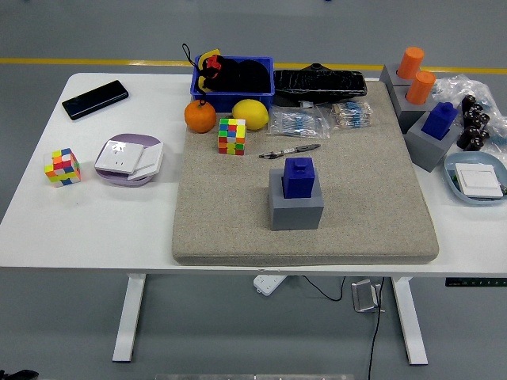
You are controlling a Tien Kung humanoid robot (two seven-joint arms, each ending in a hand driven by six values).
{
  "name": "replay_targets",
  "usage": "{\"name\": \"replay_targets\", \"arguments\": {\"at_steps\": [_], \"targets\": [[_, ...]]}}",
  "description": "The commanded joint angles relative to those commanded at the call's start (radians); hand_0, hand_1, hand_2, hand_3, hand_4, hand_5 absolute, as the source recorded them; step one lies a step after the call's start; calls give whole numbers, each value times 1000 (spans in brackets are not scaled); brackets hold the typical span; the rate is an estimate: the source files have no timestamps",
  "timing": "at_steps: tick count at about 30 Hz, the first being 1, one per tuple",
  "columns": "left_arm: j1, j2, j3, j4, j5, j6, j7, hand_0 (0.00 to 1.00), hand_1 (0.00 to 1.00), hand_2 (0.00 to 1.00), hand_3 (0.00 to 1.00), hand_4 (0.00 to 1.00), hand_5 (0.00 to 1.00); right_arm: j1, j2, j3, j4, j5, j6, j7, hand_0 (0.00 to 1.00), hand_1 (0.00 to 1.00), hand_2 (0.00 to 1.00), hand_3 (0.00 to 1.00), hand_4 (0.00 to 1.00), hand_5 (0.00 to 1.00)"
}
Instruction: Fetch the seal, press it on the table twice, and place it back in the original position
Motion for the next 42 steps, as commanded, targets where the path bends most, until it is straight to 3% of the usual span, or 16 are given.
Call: {"name": "replay_targets", "arguments": {"at_steps": [26,42], "targets": [[-5,-4,11,0,-19,6,-1,724,694,683,750,692,257,-3,4,-30,6,2,-4,-10,853,814,825,804,992,468],[-6,-1,-28,1,27,3,11,724,694,682,749,688,254,-3,5,-42,4,-2,-4,-14,847,807,819,801,973,439]]}}
